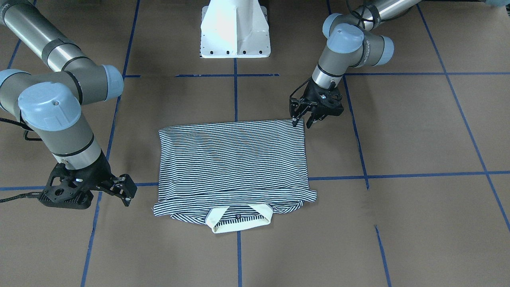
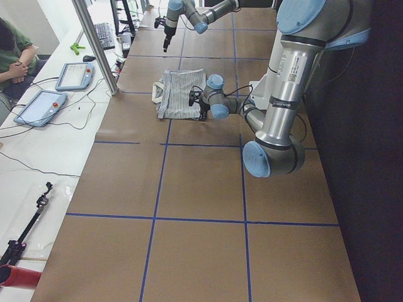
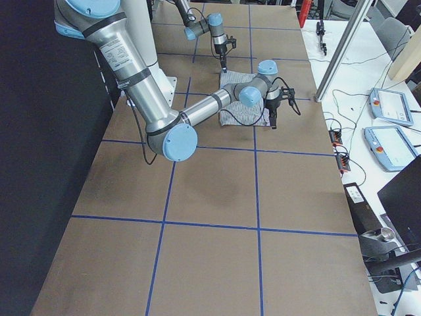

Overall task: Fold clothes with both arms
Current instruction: 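Lower the left gripper to the side edge of the folded shirt, then push the folded shirt's side edge with the left gripper, rotating it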

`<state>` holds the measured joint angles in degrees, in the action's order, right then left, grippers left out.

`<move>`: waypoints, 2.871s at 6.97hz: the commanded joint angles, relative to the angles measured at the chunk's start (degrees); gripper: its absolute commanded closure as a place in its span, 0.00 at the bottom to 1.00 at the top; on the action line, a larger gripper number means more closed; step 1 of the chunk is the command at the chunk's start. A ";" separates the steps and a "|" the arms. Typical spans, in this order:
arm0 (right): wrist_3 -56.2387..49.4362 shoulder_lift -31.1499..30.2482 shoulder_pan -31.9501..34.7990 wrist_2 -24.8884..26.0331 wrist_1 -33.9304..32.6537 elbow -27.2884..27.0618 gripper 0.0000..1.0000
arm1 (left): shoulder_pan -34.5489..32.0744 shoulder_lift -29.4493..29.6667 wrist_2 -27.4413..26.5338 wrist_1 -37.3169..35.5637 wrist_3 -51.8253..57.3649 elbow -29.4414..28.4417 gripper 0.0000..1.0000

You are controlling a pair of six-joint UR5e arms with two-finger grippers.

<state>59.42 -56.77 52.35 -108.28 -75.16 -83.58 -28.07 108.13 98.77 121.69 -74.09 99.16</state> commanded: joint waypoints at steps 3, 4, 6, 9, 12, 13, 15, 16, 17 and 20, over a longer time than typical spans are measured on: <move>0.17 -0.09 0.03 0.00 0.01 0.00 0.00 | 0.56 -0.03 -0.25 -0.13 -0.18 0.16 0.63; 0.44 -0.09 0.03 0.00 0.01 0.00 0.00 | 0.56 -0.20 -0.33 -0.13 -0.01 0.15 0.85; 0.52 -0.09 0.03 0.00 0.01 0.00 0.00 | 0.56 -0.56 -0.33 -0.22 0.44 0.41 1.00; 0.61 -0.09 -0.06 0.18 0.01 0.00 0.00 | -3.01 -0.73 -0.42 -0.48 10.58 -0.36 1.00; 0.70 -0.18 -0.14 0.27 0.01 0.17 0.00 | -15.48 5.47 -0.16 0.04 22.64 -12.71 1.00; 0.70 -0.18 -0.14 0.27 -0.08 0.17 0.00 | -18.66 10.47 -0.51 0.30 23.11 -19.64 1.00; 0.79 0.00 -0.14 0.27 0.01 0.17 0.00 | -22.18 23.38 -4.72 6.41 25.99 -38.24 1.00; 0.79 0.08 -0.14 0.27 0.01 0.17 0.00 | -23.60 26.13 -4.90 10.29 28.71 -44.78 1.00; 0.79 0.09 -0.14 0.27 0.01 0.09 0.00 | -24.13 25.99 -5.43 11.28 29.52 -45.28 1.00; 9.98 3.66 -2.77 1.31 0.01 0.78 0.01 | -27.81 24.59 2.50 14.19 37.78 -44.85 0.00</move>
<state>64.93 -55.32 50.97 -107.56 -75.14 -83.28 -53.81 133.28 95.99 134.81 -38.79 54.28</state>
